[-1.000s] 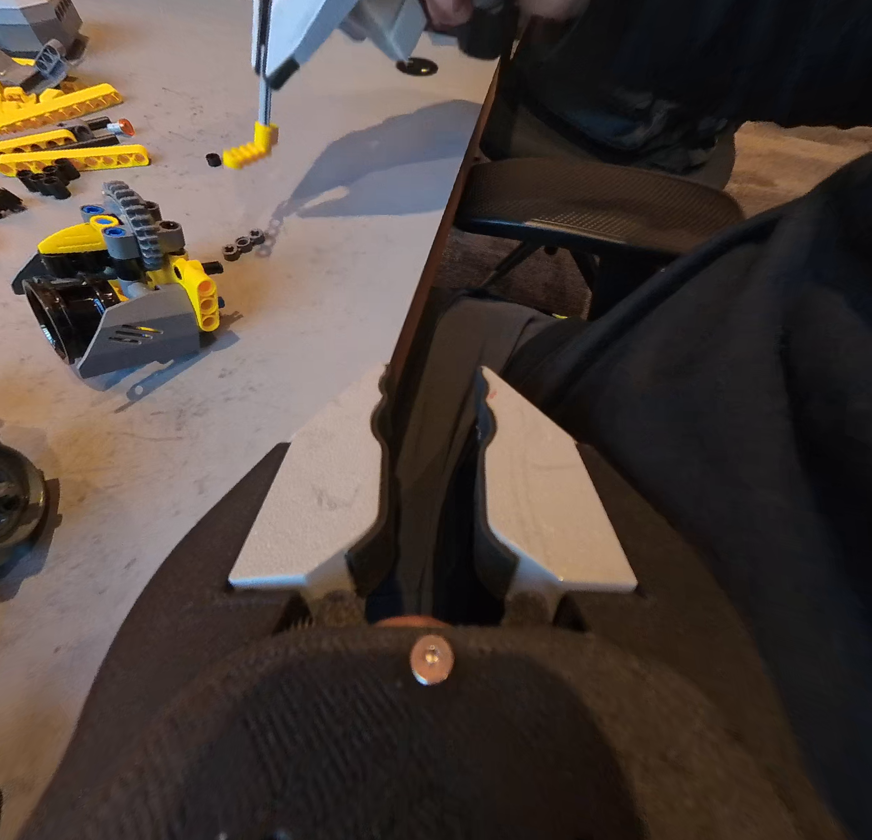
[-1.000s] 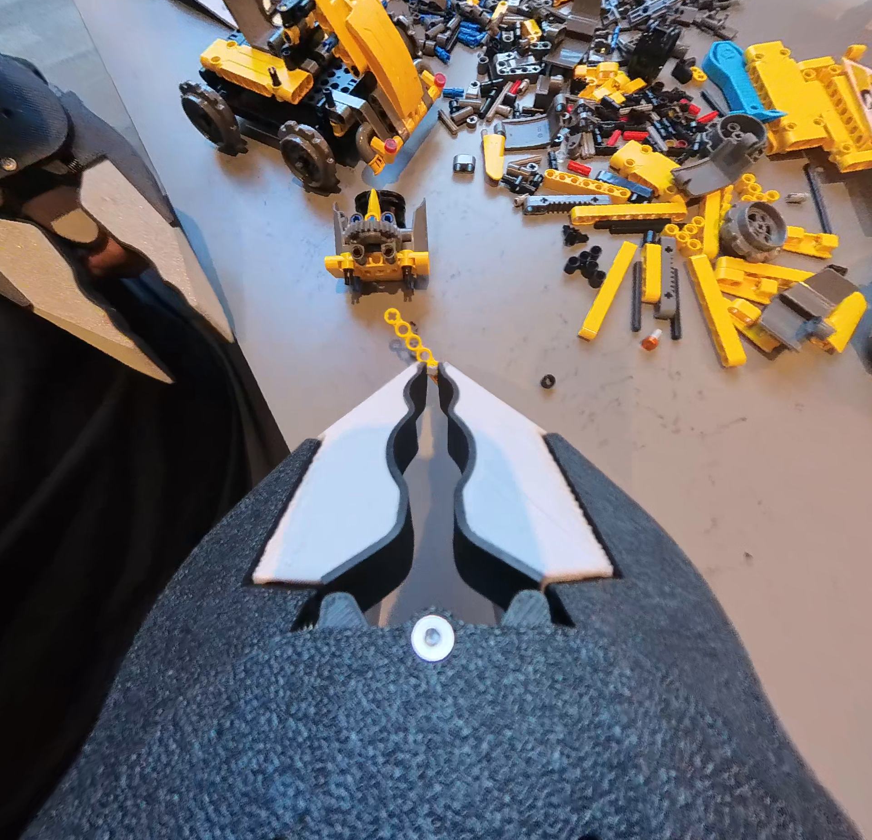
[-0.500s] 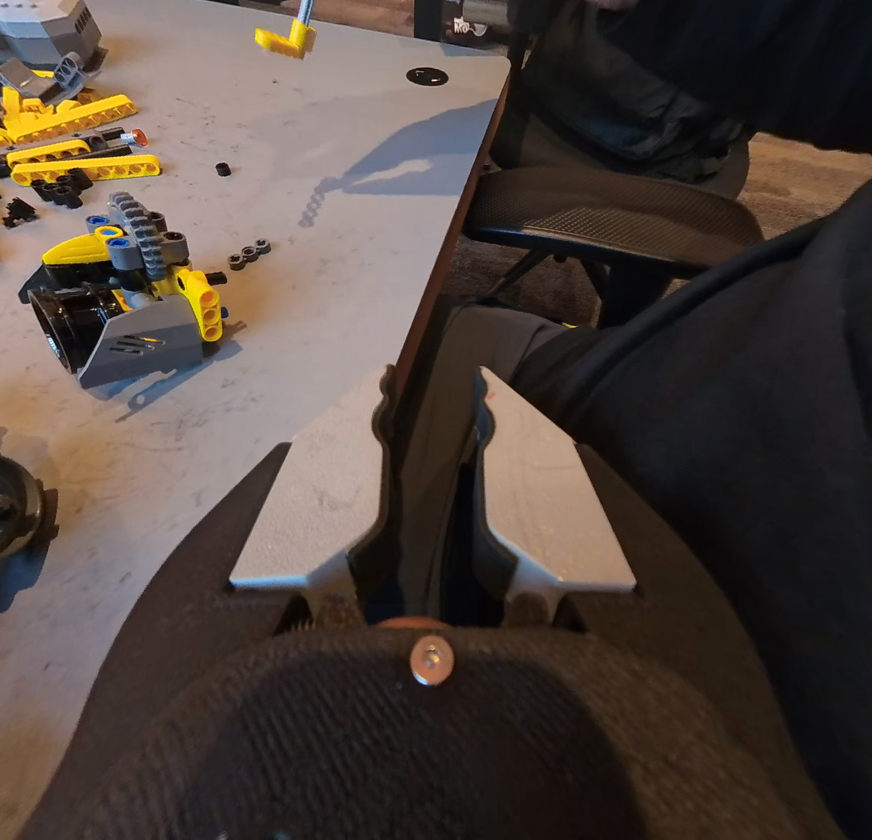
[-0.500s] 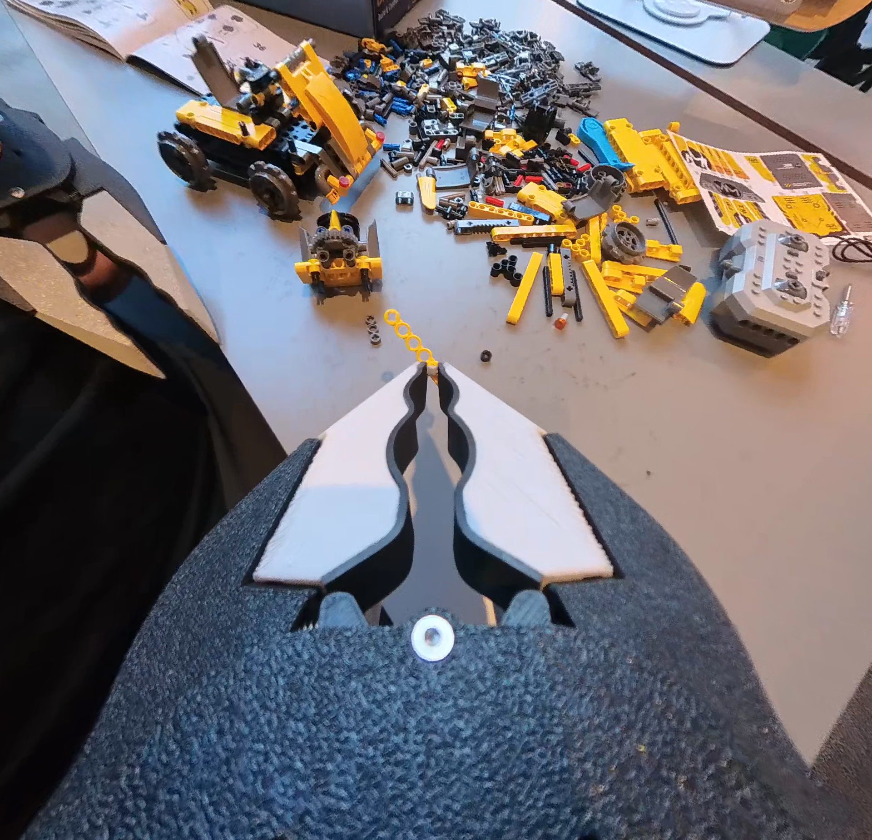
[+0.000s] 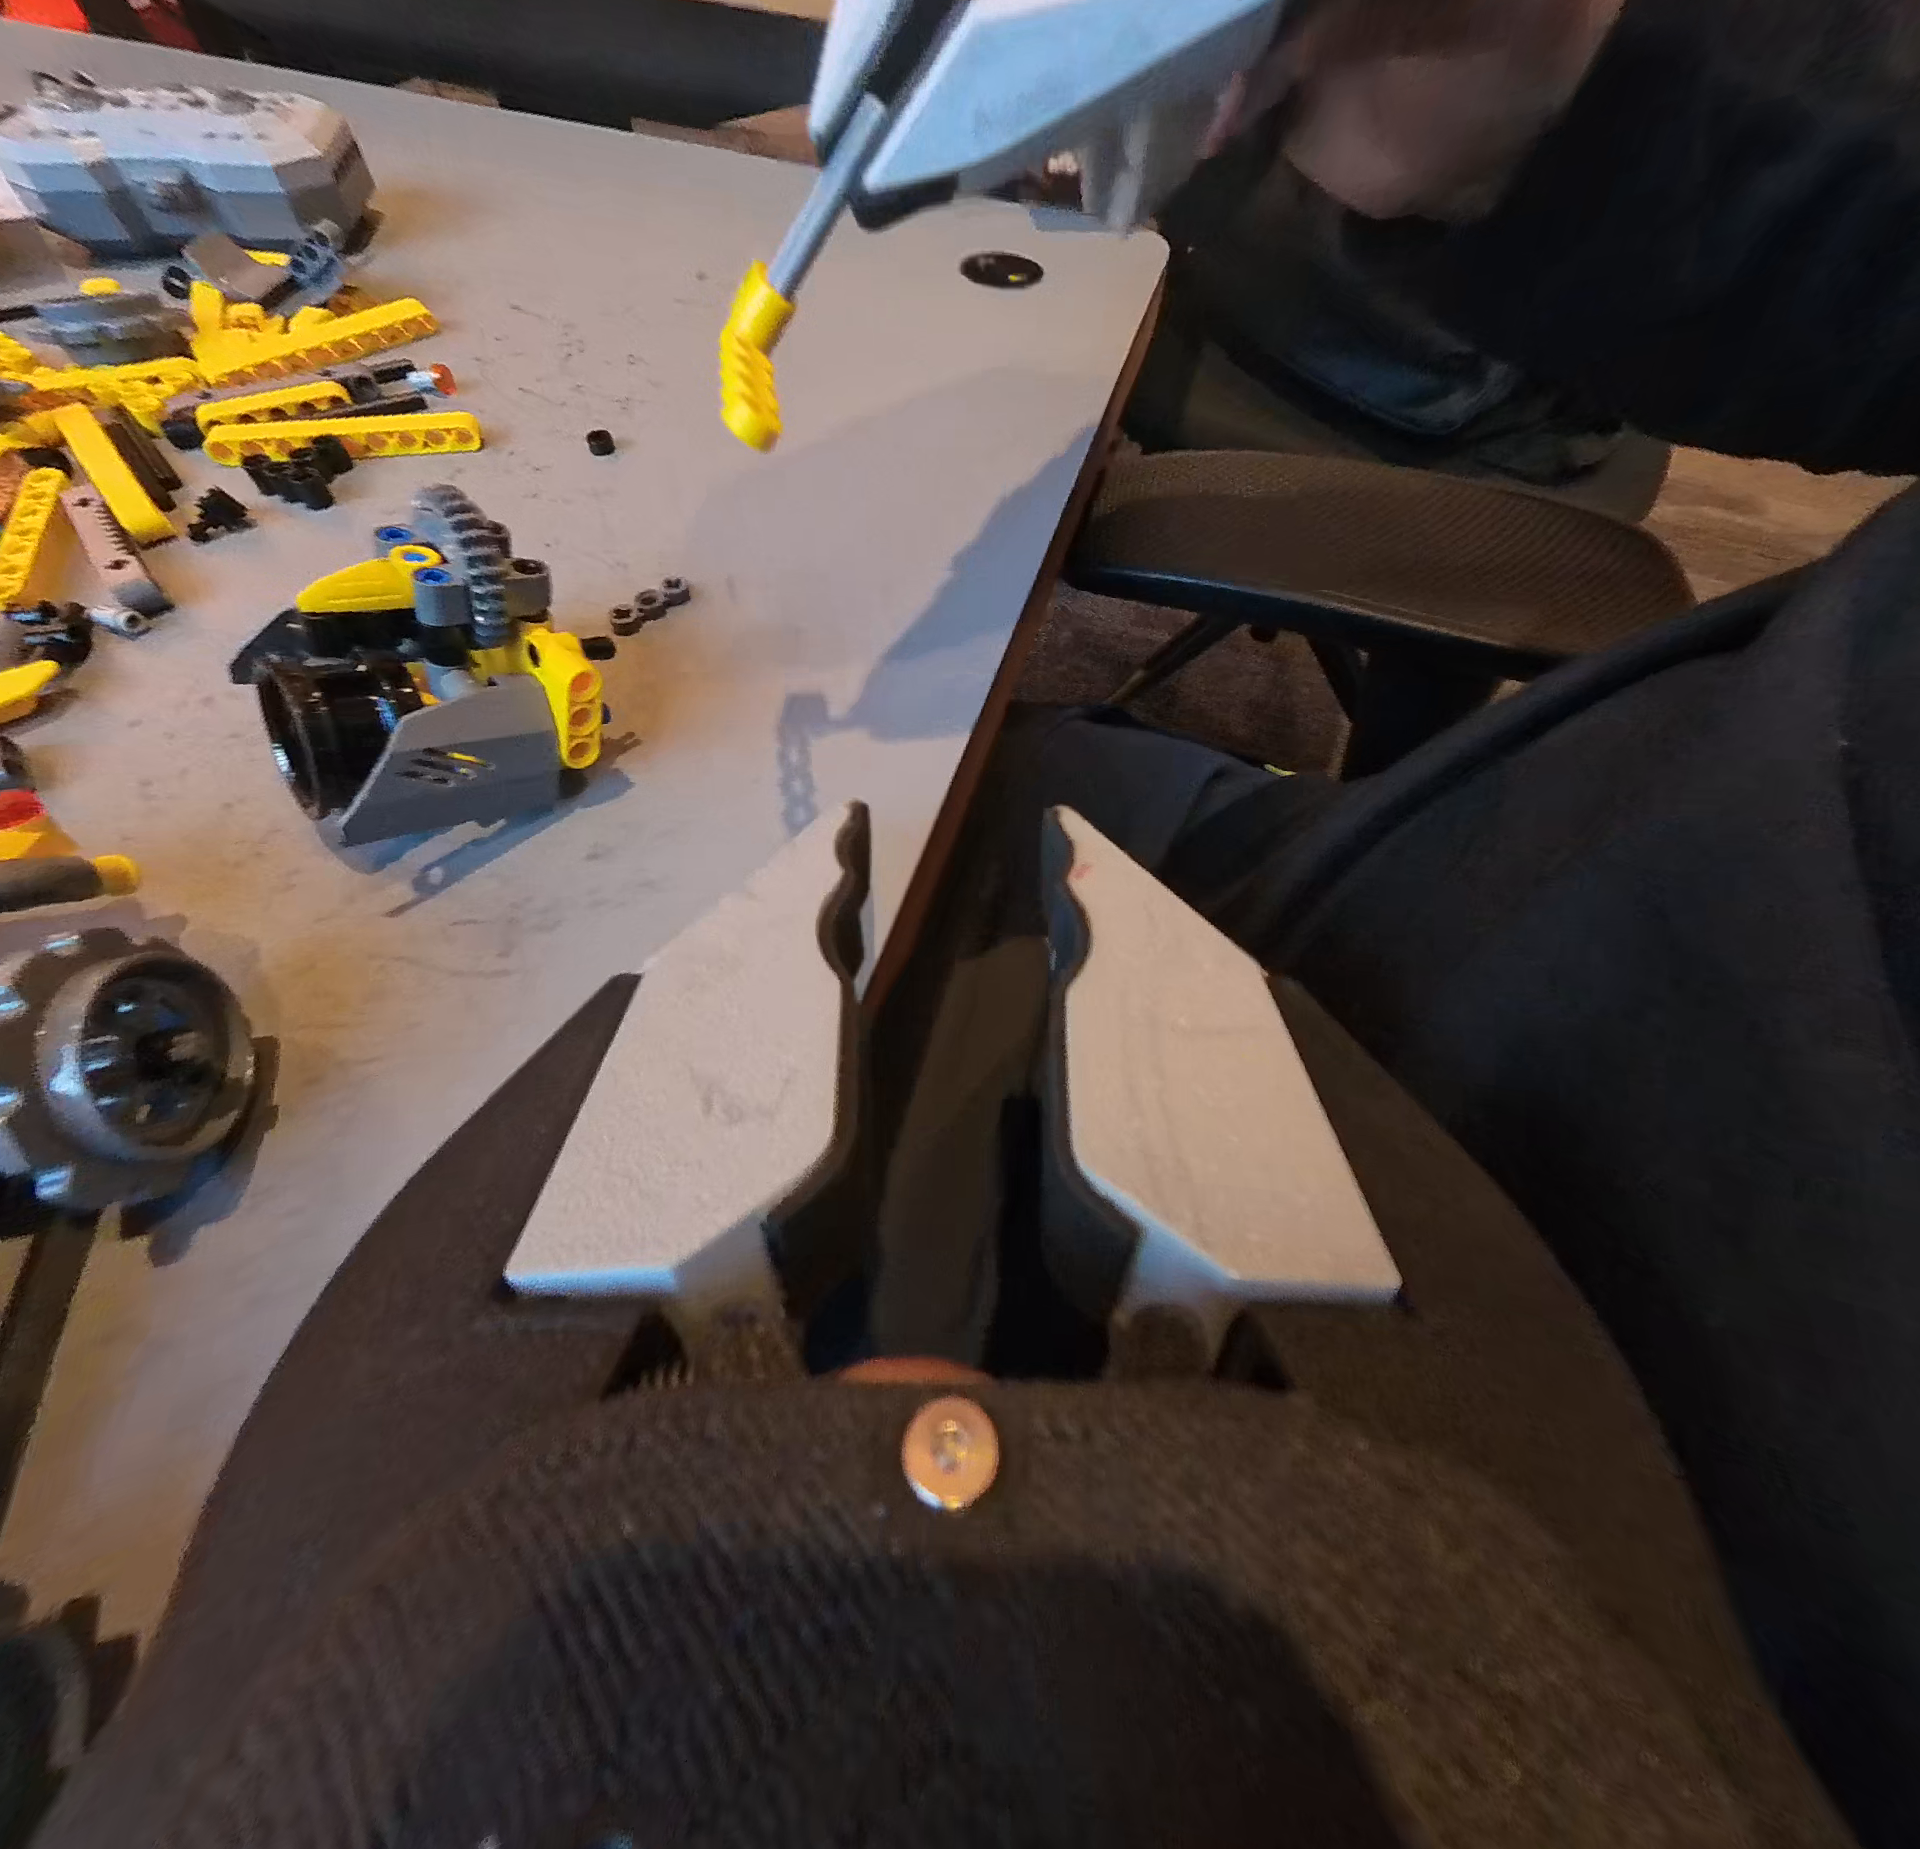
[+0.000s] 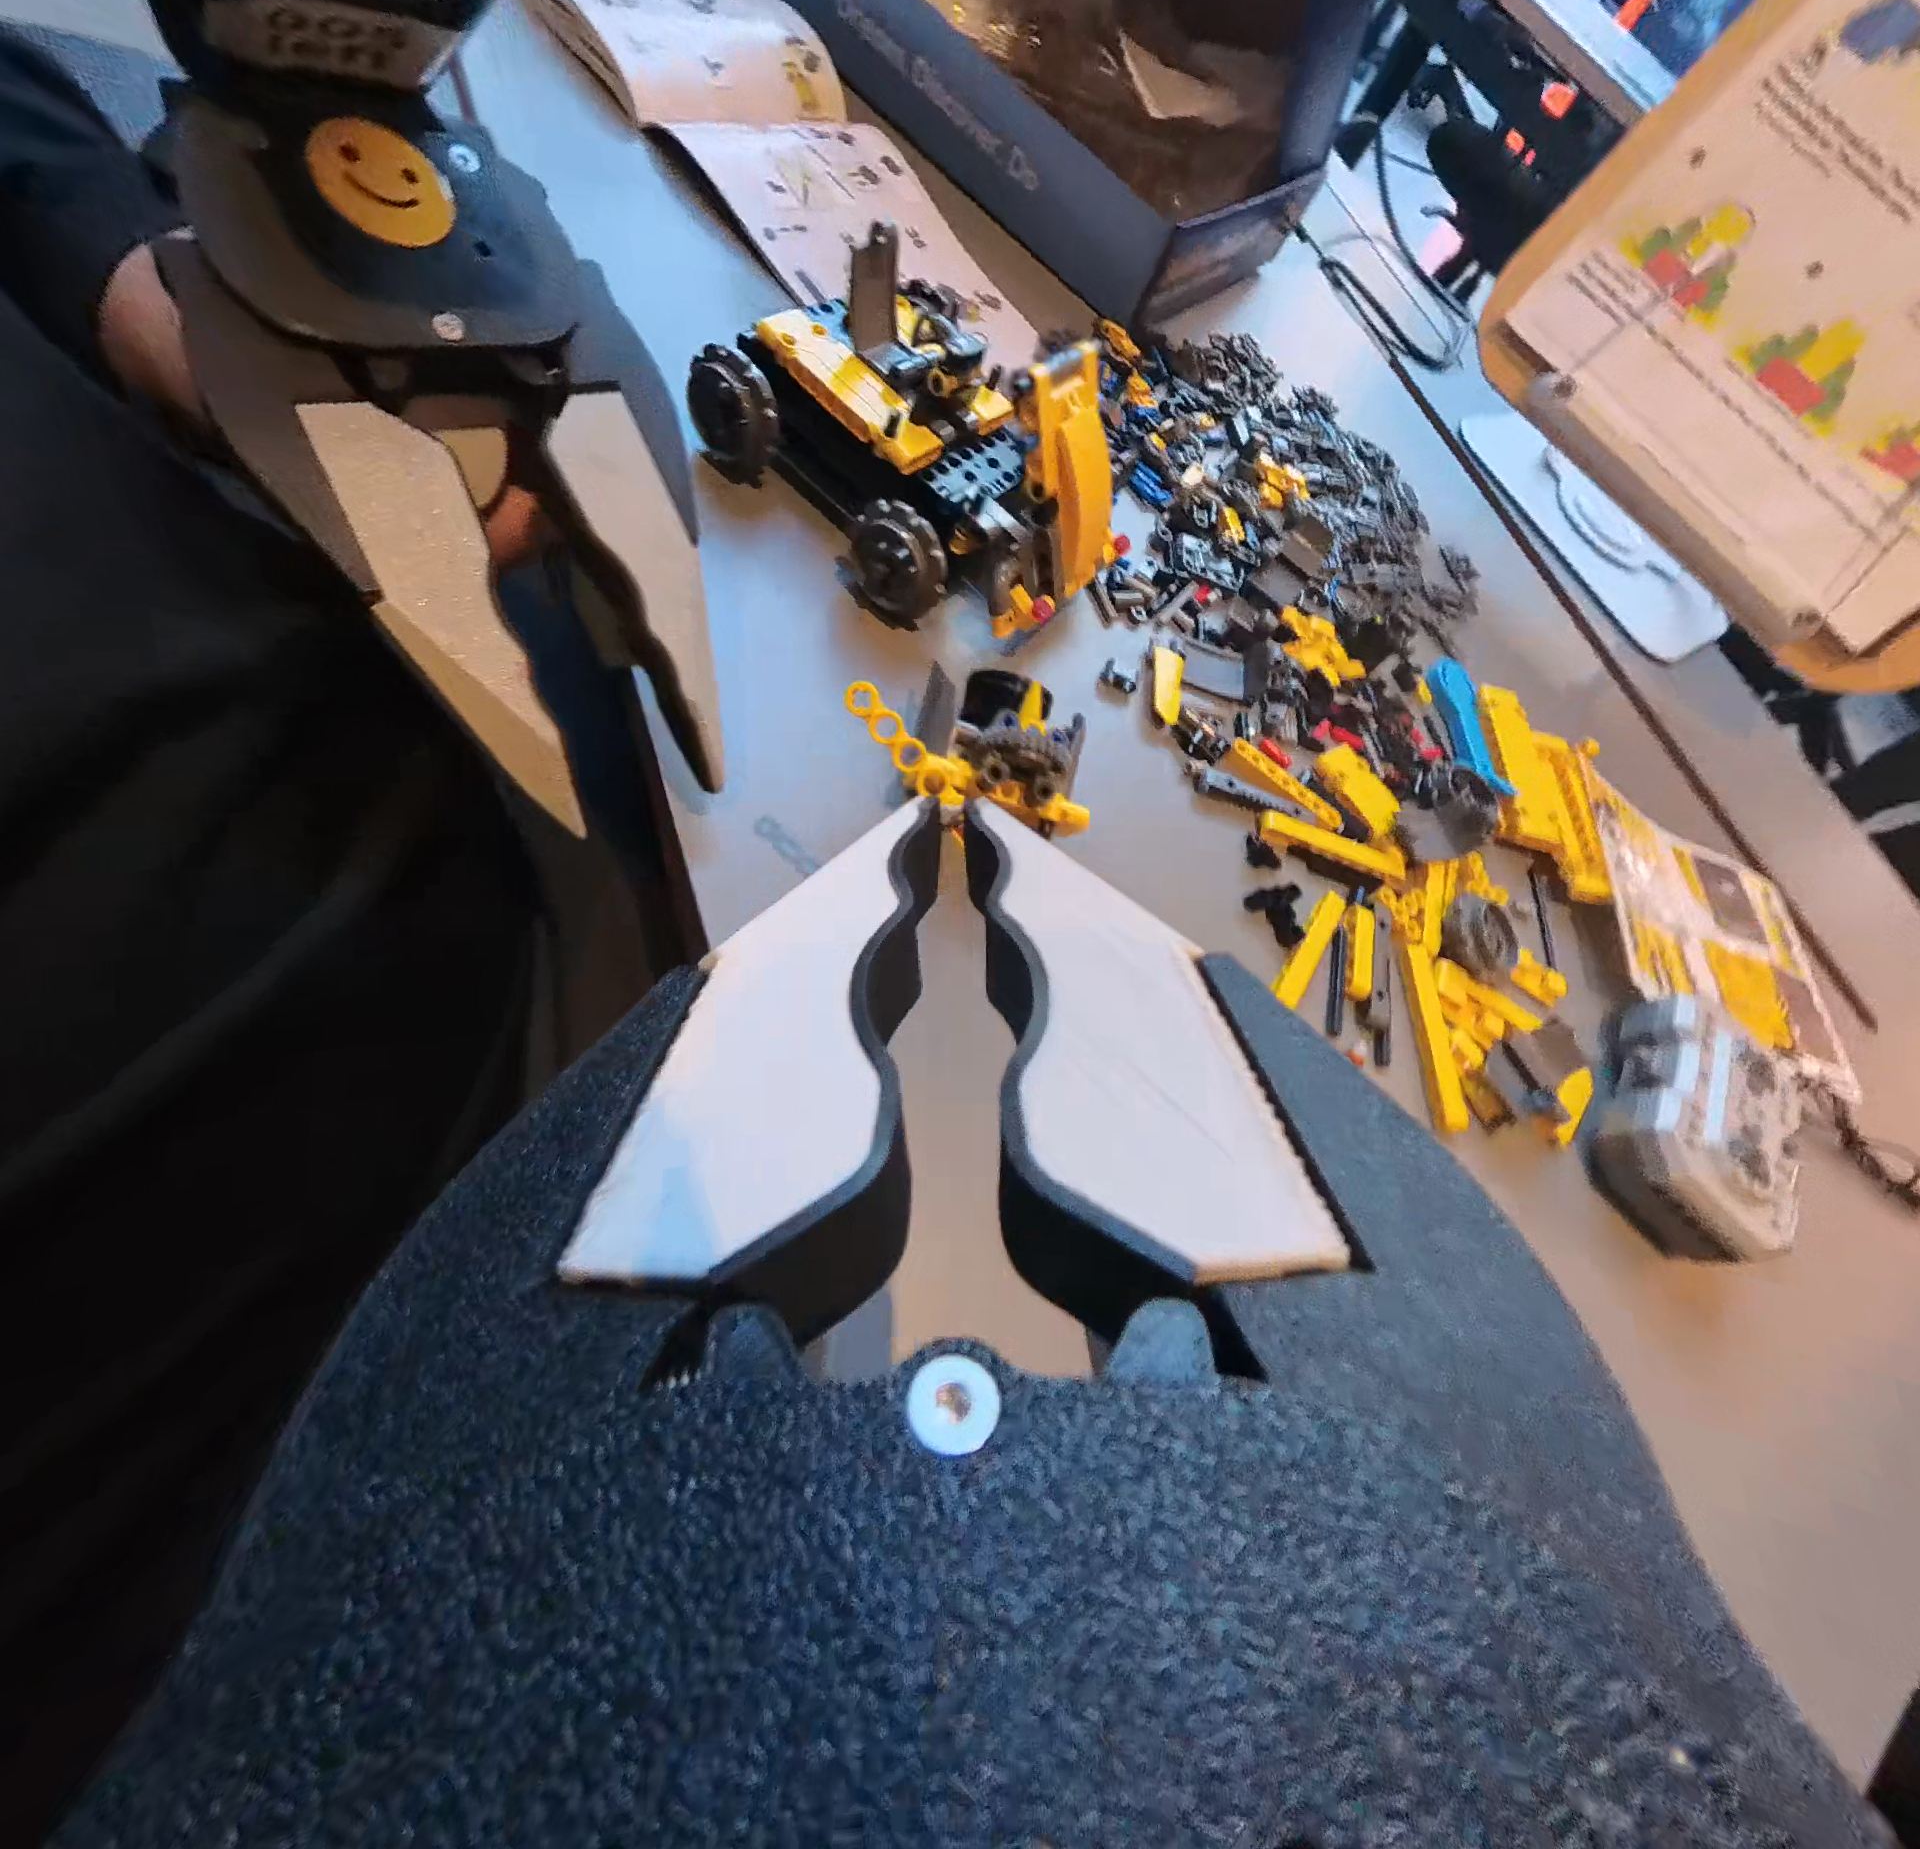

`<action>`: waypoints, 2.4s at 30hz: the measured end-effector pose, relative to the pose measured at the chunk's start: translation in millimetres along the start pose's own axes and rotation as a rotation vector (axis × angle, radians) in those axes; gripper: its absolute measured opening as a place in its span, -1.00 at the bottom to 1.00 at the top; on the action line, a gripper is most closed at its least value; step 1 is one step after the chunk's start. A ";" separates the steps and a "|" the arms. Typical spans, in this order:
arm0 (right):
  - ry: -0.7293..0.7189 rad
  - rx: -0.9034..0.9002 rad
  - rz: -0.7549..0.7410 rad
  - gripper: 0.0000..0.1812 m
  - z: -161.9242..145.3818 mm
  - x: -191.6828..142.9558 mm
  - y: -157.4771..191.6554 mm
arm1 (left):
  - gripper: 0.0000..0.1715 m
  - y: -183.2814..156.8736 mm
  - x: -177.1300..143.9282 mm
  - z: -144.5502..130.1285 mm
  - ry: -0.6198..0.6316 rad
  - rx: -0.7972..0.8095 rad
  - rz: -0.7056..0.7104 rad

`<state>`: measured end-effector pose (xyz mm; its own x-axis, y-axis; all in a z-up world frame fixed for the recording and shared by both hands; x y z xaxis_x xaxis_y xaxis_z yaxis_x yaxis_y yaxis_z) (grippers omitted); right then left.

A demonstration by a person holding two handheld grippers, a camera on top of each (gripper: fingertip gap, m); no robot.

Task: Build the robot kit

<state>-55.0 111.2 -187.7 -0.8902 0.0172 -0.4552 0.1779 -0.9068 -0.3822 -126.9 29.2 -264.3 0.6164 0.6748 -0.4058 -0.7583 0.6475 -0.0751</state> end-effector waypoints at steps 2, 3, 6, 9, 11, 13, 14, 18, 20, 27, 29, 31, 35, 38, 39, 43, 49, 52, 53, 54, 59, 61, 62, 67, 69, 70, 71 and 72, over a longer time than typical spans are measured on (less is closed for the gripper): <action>0.004 -0.065 -0.017 -0.96 7.7 5.1 6.4 | -0.65 3.7 -4.2 2.9 -0.019 -0.020 0.008; 0.008 -0.094 -0.029 -0.95 10.8 7.7 8.9 | -0.64 6.1 -6.4 4.3 -0.030 -0.034 0.015; 0.003 -0.155 -0.043 -0.95 19.0 15.0 18.1 | -0.64 16.2 -13.3 7.6 -0.051 -0.087 0.048; -0.008 -0.182 -0.039 -0.95 23.5 21.5 27.2 | -0.63 24.5 -20.9 13.2 -0.071 -0.149 0.072; -0.016 -0.191 -0.032 -0.95 25.1 25.2 32.5 | -0.62 28.4 -25.7 18.2 -0.087 -0.171 0.084; -0.021 -0.206 -0.036 -0.95 26.0 27.9 35.8 | -0.61 31.8 -29.3 20.8 -0.091 -0.173 0.101; -0.024 -0.214 -0.037 -0.95 26.8 28.7 37.2 | -0.61 33.0 -30.1 20.8 -0.084 -0.173 0.105; -0.033 -0.237 -0.045 -0.95 29.7 29.9 40.5 | -0.59 32.8 -31.8 22.2 -0.086 -0.183 0.084; -0.034 -0.244 -0.047 -0.95 30.0 29.9 41.7 | -0.59 30.6 -31.4 23.1 -0.086 -0.184 0.067; -0.016 -0.267 -0.062 -0.95 26.8 33.8 45.1 | -0.58 20.2 -26.9 22.5 -0.072 -0.175 0.006; -0.012 -0.280 -0.062 -0.95 26.3 35.8 47.1 | -0.61 19.4 -26.9 22.8 -0.071 -0.176 0.002; -0.009 -0.299 -0.070 -0.95 26.6 38.3 48.6 | -0.68 19.2 -27.6 23.1 -0.070 -0.178 -0.005; -0.001 -0.379 -0.109 -0.95 28.5 45.1 52.6 | -0.71 22.3 -29.3 21.4 -0.057 -0.203 -0.007; 0.006 -0.433 -0.123 -0.96 29.0 49.5 57.3 | -0.71 24.4 -31.1 21.7 -0.060 -0.231 -0.022; 0.010 -0.443 -0.126 -0.95 28.5 50.4 58.3 | -0.71 25.1 -31.5 21.7 -0.059 -0.240 -0.027; 0.016 -0.470 -0.147 -0.95 27.1 51.3 59.0 | -0.76 27.3 -32.0 21.0 -0.054 -0.260 -0.034; -0.009 -0.487 -0.165 -0.95 28.5 50.0 61.2 | -0.84 31.1 -33.0 19.3 -0.045 -0.272 -0.049; -0.016 -0.478 -0.148 -0.95 27.6 51.3 64.4 | -0.98 32.8 -34.0 17.8 -0.035 -0.260 -0.045; -0.016 -0.473 -0.127 -0.94 26.4 52.6 67.1 | -0.99 33.7 -34.7 17.5 -0.025 -0.239 -0.037; -0.011 -0.456 -0.098 -0.92 24.4 54.5 69.9 | -1.00 35.2 -35.5 17.1 -0.011 -0.214 -0.024; -0.076 -0.143 0.127 -0.61 22.4 53.1 71.6 | -0.99 34.1 -42.7 19.6 0.040 0.057 0.005; -0.090 -0.020 0.190 -0.46 22.0 51.7 64.4 | -0.99 30.7 -44.3 18.2 0.068 0.162 0.014; -0.096 0.023 0.227 -0.43 22.2 51.6 63.7 | -0.99 27.9 -44.6 17.8 0.075 0.200 0.012; -0.055 -0.002 0.288 -0.43 18.4 59.0 74.3 | -1.00 12.2 -44.5 17.9 0.063 0.286 -0.031; -0.043 -0.041 0.289 -0.47 17.2 60.1 79.4 | -1.00 10.1 -44.3 15.7 0.081 0.320 -0.023; -0.038 -0.065 0.289 -0.50 16.6 59.7 82.2 | -1.00 8.5 -44.5 15.3 0.079 0.337 -0.023; -0.033 -0.094 0.283 -0.52 16.1 59.1 84.7 | -1.00 7.2 -44.4 15.0 0.081 0.350 -0.020; -0.029 -0.124 0.273 -0.54 15.8 58.4 86.9 | -1.00 5.6 -43.9 14.2 0.089 0.361 -0.020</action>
<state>-98.2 26.7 -234.8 -0.8137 -0.2333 -0.5323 0.4601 -0.8182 -0.3448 -155.1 8.2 -234.0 0.5976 0.6373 -0.4866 -0.6124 0.7545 0.2361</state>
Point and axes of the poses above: each gripper's, where its closed fingertips meet, x out along the fingers, z out of its top, y = z × x across the jaws, the point moved 4 cm from there along -x, back along the fingers, and after that the axes turned 1 degree about -x, right-handed, at the moved point
